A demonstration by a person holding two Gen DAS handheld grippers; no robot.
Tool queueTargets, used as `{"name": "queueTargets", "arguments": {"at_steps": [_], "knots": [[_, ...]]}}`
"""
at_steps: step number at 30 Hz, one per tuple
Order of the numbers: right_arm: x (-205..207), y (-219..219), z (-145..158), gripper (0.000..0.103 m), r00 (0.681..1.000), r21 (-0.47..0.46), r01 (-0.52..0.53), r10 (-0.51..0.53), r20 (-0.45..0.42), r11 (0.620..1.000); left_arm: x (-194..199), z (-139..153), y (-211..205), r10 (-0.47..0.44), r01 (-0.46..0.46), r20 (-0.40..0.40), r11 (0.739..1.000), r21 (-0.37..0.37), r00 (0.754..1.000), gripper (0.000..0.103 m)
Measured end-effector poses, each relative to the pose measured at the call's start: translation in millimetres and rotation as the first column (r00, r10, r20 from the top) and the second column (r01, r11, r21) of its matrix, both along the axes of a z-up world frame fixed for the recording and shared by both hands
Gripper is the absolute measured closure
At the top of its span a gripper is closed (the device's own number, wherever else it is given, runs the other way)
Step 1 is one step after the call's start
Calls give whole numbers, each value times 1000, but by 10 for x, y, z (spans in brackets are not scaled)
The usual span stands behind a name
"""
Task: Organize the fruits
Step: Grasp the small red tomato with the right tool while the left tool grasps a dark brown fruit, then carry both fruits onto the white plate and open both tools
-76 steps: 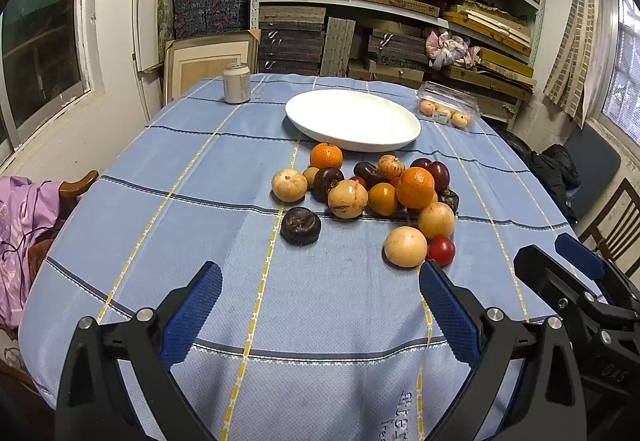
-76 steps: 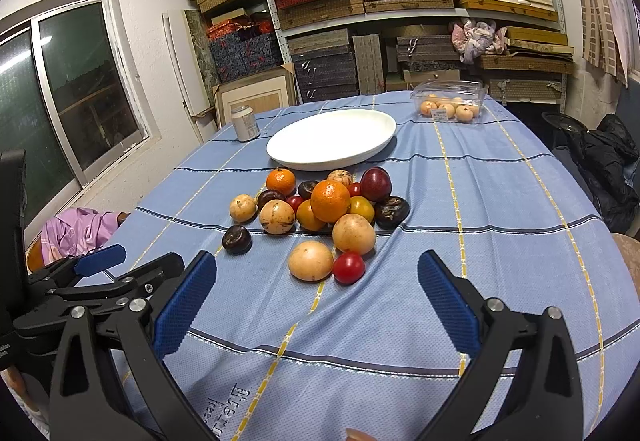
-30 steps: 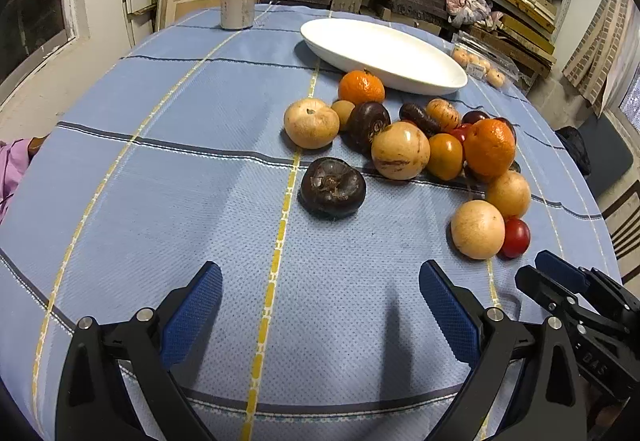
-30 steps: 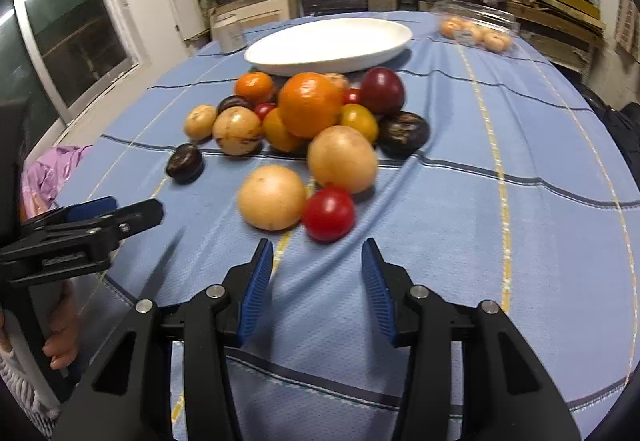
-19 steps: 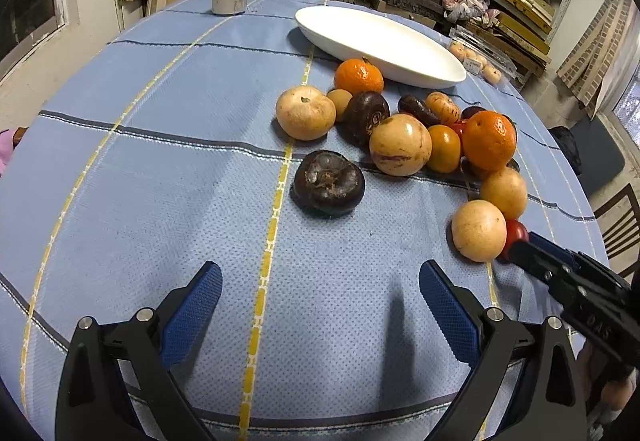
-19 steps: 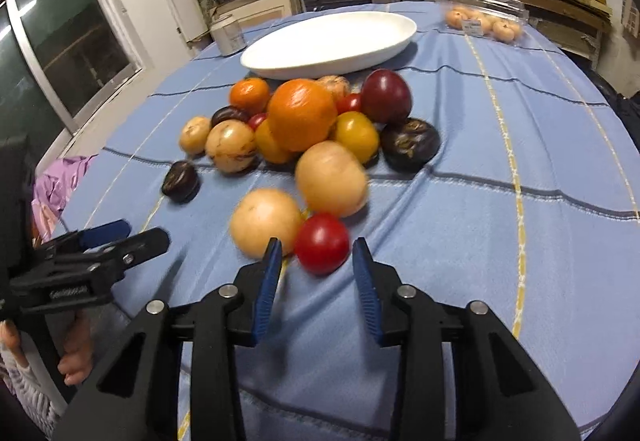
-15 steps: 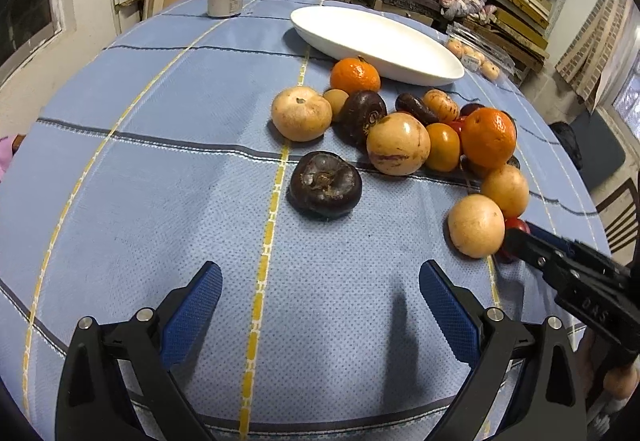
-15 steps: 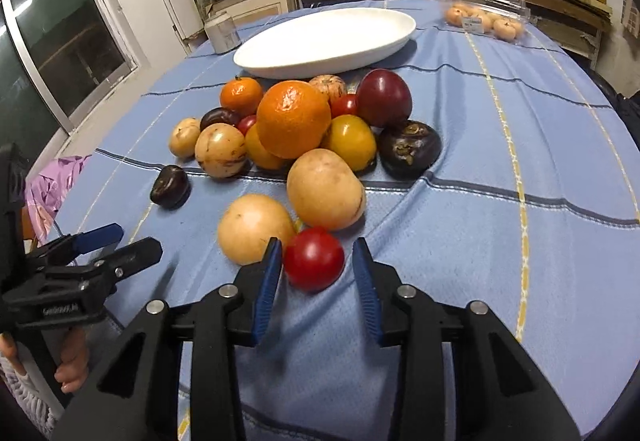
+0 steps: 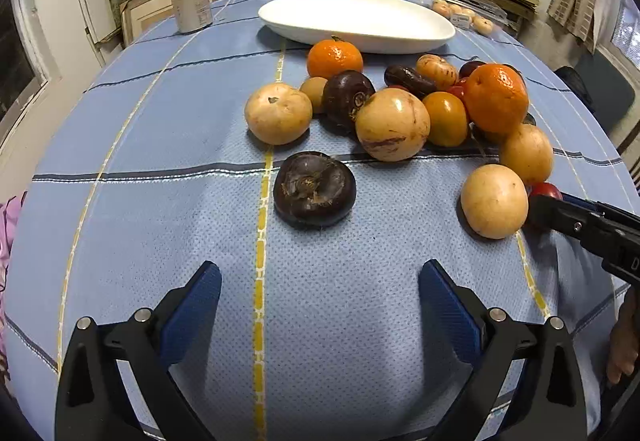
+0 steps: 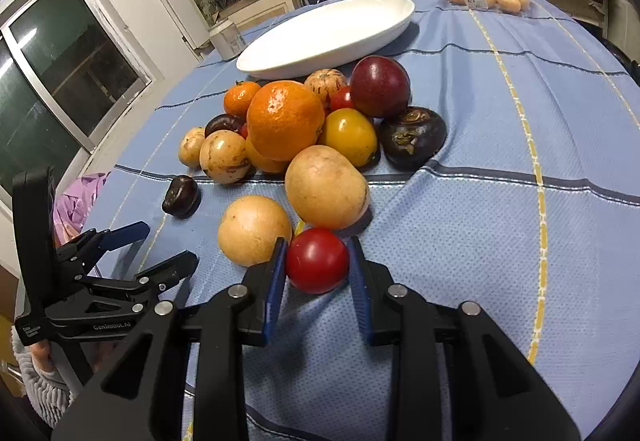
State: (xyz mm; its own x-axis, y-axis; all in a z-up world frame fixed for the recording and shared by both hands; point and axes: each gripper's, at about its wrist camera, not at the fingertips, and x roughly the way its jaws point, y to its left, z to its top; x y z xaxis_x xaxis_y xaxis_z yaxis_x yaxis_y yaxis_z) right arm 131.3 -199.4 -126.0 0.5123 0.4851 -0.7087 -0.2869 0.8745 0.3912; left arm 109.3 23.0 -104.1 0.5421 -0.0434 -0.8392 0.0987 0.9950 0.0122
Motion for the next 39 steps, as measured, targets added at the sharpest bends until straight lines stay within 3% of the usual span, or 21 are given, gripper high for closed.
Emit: {"name": "queueTargets", "arguments": {"at_steps": [6, 9, 17, 22, 25, 26, 27, 32, 39], "knots": [[6, -33, -11, 73, 1000, 29, 1, -1, -8, 1000, 35, 17, -27, -11, 12, -14, 1000, 8, 1000, 3], [10, -50, -18, 73, 1000, 39, 1, -1, -11, 999, 170, 61, 80, 53, -53, 7, 998, 16, 999, 3], [10, -63, -24, 73, 1000, 46, 1, -1, -13, 999, 396, 77, 32, -29, 29, 12, 999, -36, 1000, 4], [9, -62, -23, 73, 1000, 45, 1, -1, -13, 999, 407, 78, 90, -14, 16, 22, 997, -79, 1000, 23], [9, -61, -23, 73, 1000, 46, 2, -1, -13, 999, 394, 100, 107, -14, 18, 37, 995, -102, 999, 41], [9, -61, -23, 73, 1000, 46, 2, -1, -13, 999, 391, 106, 102, -19, 23, 39, 994, -111, 999, 52], [8, -60, -23, 73, 1000, 46, 2, -1, -13, 999, 397, 106, 97, -27, 32, 39, 992, -125, 999, 55], [8, -56, -22, 73, 1000, 49, 2, -2, -14, 999, 358, 100, 32, -50, 56, 55, 992, -111, 997, 61], [0, -54, -16, 74, 1000, 59, 5, -4, -12, 998, 202, 188, 74, -44, 59, 90, 984, -165, 995, 61]]}}
